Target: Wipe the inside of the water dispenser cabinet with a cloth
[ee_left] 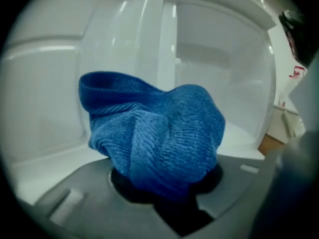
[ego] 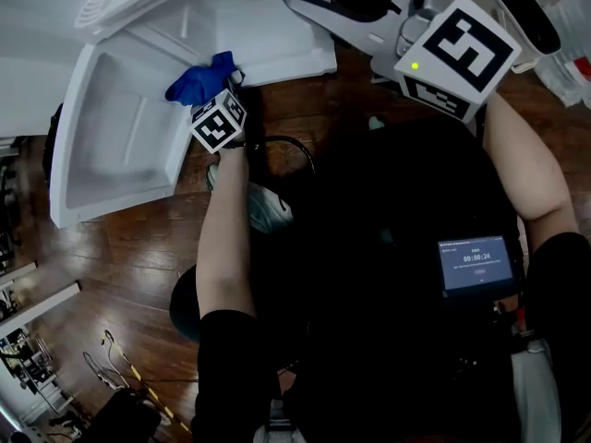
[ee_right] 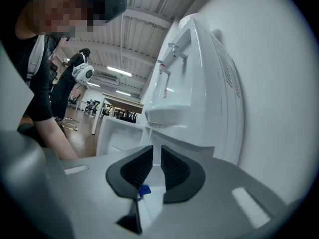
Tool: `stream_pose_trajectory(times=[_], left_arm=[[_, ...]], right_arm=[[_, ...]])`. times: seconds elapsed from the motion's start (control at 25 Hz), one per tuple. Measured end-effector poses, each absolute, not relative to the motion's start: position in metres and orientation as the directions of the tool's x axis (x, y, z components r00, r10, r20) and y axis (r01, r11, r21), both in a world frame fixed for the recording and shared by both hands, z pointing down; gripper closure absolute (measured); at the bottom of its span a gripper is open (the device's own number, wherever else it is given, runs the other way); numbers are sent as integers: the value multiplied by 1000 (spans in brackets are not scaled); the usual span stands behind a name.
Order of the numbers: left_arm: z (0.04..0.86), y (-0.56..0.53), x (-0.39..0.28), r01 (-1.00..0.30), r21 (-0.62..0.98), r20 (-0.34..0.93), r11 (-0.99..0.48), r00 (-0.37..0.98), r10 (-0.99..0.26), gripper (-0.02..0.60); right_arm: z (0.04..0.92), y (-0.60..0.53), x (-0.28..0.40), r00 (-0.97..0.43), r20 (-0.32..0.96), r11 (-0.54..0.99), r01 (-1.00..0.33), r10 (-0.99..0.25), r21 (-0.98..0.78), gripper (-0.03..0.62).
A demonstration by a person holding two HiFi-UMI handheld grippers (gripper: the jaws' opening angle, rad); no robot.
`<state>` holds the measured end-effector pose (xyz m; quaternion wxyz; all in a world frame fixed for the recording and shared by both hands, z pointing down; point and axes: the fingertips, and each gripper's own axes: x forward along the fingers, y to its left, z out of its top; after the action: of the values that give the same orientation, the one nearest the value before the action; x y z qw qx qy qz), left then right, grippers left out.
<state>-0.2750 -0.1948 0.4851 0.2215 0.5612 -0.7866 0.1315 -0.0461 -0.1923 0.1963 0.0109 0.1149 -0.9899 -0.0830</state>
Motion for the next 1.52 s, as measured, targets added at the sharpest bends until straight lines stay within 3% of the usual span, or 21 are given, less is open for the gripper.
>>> stream_pose_trajectory(times=[0.2,0.4,0.52,0.64,0.84,1.32,1.52], left_arm=[[492,-212,-242,-977,32,528,209,-162,-834,445],[496,-233,-167,-996,80,561,25,24,-828,445],[499,-240,-113,-989,109,571,-98,143,-809,443],[501,-249,-61,-973,107,588,-207,229,-776,443],[489,-253,-43,-983,65,573,-172,178,-800,439],[235,-253,-43,-984,-70,90,-164,157,-983,439],[214,-244,-35,-986,-42,-3,-159,159,-987,440]], right_arm=[[179,-218,-26,-939,-66,934,-344,-338,101,551],[115,-238,29,-809,-409,899,-433,-422,-72,576],[97,-255,67,-683,-514,841,-516,-520,-166,579],[98,-270,87,-616,-523,782,-598,-589,-176,579],[114,-281,87,-619,-479,763,-615,-623,-198,580],[123,-296,92,-601,-432,726,-650,-673,-226,586],[127,-293,87,-628,-409,741,-631,-662,-229,586]])
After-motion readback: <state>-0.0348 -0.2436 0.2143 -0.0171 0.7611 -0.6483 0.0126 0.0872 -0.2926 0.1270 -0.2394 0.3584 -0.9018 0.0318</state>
